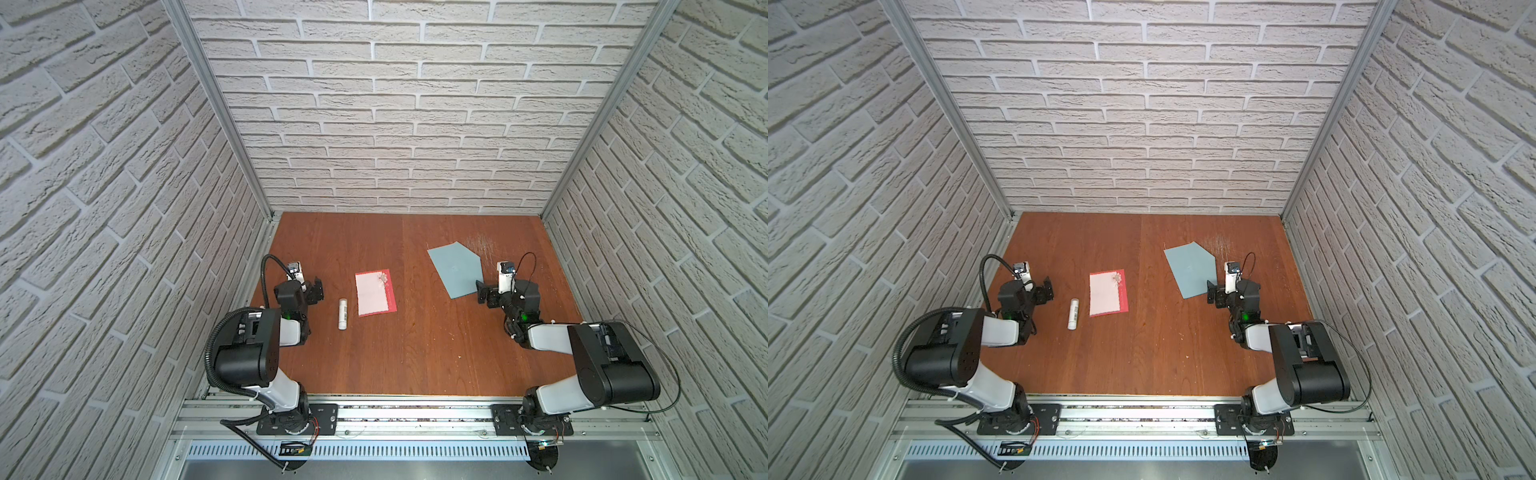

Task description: Place the letter into the envelope and seal it

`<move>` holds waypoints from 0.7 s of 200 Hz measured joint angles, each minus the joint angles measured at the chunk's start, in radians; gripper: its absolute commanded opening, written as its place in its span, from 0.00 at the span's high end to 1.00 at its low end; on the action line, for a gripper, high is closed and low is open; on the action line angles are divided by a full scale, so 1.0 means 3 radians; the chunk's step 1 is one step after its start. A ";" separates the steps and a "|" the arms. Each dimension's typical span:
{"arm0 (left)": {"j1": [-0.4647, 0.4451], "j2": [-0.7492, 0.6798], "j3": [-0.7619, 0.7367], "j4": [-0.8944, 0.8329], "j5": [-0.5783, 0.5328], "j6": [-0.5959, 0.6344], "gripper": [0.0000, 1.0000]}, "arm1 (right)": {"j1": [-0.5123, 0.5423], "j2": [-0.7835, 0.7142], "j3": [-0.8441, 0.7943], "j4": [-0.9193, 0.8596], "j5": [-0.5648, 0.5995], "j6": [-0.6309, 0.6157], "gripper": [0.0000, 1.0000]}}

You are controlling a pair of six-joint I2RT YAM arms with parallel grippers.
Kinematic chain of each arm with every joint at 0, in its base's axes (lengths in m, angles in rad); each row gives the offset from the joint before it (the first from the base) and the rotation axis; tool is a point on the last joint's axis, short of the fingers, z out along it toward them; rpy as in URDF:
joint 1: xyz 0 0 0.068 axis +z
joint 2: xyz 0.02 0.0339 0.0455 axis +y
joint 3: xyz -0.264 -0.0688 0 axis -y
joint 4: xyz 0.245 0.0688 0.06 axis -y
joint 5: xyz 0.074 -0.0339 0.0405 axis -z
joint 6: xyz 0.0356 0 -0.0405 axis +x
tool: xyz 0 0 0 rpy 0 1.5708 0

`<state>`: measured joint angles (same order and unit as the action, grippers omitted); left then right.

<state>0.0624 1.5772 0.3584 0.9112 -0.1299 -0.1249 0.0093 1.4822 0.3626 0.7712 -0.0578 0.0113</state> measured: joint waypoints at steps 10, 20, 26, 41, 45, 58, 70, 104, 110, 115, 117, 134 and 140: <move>0.0000 -0.0005 0.0001 -0.0019 0.0003 0.0003 0.04 | 0.0000 0.0000 0.0000 -0.0009 0.0001 0.0000 0.00; -0.0017 -0.0056 0.0023 -0.0136 -0.0010 0.0008 0.05 | 0.0000 0.0000 0.0000 -0.0015 0.0001 0.0000 0.00; -0.0031 -0.0108 0.0047 -0.0239 -0.0031 0.0009 0.05 | 0.0000 0.0000 0.0000 -0.0017 0.0001 0.0000 0.00; -0.0127 -0.0324 0.0153 -0.0548 -0.0207 0.0043 0.05 | 0.0000 0.0000 0.0000 -0.0017 0.0001 0.0000 0.03; -0.0160 -0.0390 0.0186 -0.0629 -0.0248 0.0055 0.06 | 0.0000 0.0000 0.0000 -0.0017 0.0001 0.0000 0.06; -0.0309 -0.0684 0.0338 -0.0960 -0.0473 0.0064 0.09 | 0.0000 0.0000 0.0000 -0.0014 -0.0004 -0.0004 0.15; -0.0418 -0.0980 0.0497 -0.1278 -0.0632 0.0038 0.12 | 0.0003 -0.0042 0.0001 -0.0042 -0.0031 -0.0020 0.15; -0.0514 -0.1830 0.1115 -0.2439 -0.0830 -0.0331 0.28 | 0.0067 -0.0879 0.0487 -0.1322 0.0150 0.0135 0.15; -0.0515 -0.1949 0.1212 -0.2617 -0.0832 -0.0417 0.28 | 0.0072 -0.1005 0.0715 -0.1603 0.0195 0.0223 0.15; -0.0515 -0.2052 0.1293 -0.2775 -0.0828 -0.0496 0.28 | 0.0074 -0.1083 0.0945 -0.1829 0.0216 0.0306 0.15; -0.0514 -0.2085 0.1324 -0.2838 -0.0823 -0.0539 0.28 | 0.0075 -0.1100 0.1012 -0.1897 0.0221 0.0327 0.15; -0.0515 -0.2331 0.1520 -0.3318 -0.0735 -0.0757 0.28 | 0.0100 -0.1161 0.1736 -0.2537 0.0211 0.0641 0.16; -0.0515 -0.2391 0.1572 -0.3487 -0.0688 -0.0813 0.28 | 0.0125 -0.1157 0.1923 -0.2714 0.0191 0.0731 0.17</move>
<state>-0.0921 0.8600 0.8299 -0.1349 -0.3363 -0.3687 0.0467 1.1351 0.9394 -0.0429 -0.0006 0.2306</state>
